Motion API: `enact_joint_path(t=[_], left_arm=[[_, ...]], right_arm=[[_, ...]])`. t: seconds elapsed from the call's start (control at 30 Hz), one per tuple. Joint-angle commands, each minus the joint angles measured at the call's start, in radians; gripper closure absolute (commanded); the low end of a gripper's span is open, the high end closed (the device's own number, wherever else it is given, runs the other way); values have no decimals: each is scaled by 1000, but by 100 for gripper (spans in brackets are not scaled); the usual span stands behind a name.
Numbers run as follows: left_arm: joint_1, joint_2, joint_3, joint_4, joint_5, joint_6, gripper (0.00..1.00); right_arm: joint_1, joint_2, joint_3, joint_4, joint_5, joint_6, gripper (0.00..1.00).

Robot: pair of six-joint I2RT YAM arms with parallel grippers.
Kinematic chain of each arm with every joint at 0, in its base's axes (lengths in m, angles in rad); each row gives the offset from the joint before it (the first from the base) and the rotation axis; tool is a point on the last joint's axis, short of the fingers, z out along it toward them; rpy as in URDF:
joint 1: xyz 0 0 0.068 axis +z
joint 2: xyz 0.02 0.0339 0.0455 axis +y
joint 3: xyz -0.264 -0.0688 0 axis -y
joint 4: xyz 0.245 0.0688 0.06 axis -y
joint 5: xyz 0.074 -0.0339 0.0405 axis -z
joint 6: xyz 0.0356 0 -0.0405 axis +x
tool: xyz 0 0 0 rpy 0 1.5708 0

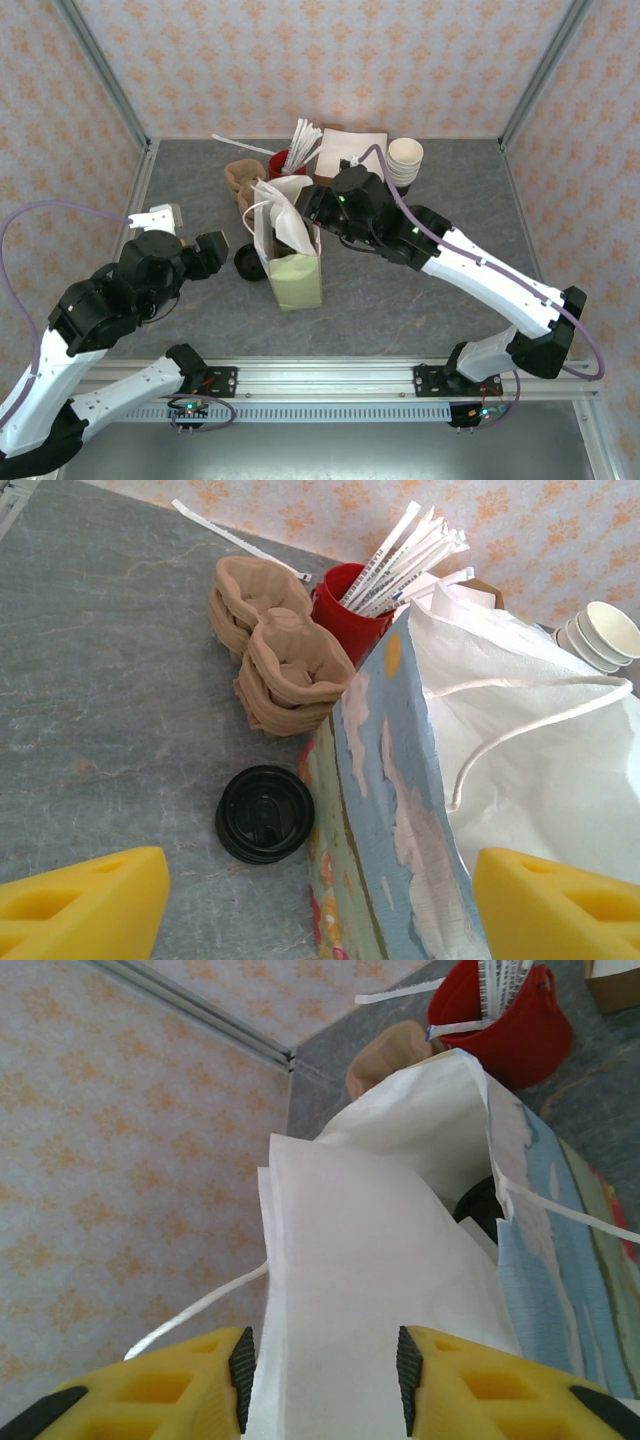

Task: Pack the takeout coffee

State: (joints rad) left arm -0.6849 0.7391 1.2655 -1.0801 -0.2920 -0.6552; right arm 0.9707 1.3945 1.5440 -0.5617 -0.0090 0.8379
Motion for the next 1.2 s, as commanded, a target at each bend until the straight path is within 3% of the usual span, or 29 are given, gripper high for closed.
enact_joint_path(t=[0.0, 0.47, 0.8, 1.17], left_arm=[[8, -12, -17, 14, -16, -5, 19], [9, -18, -27, 11, -21, -9, 19], [8, -33, -36, 2, -30, -12, 19], [8, -41, -42, 6, -32, -12, 19]], right_arm=[[15, 8, 61, -34, 27, -98, 59], [36, 182, 109, -57, -30, -138, 79], [36, 296, 114, -25, -71, -193, 80], [36, 402, 172, -112, -11, -234, 80]])
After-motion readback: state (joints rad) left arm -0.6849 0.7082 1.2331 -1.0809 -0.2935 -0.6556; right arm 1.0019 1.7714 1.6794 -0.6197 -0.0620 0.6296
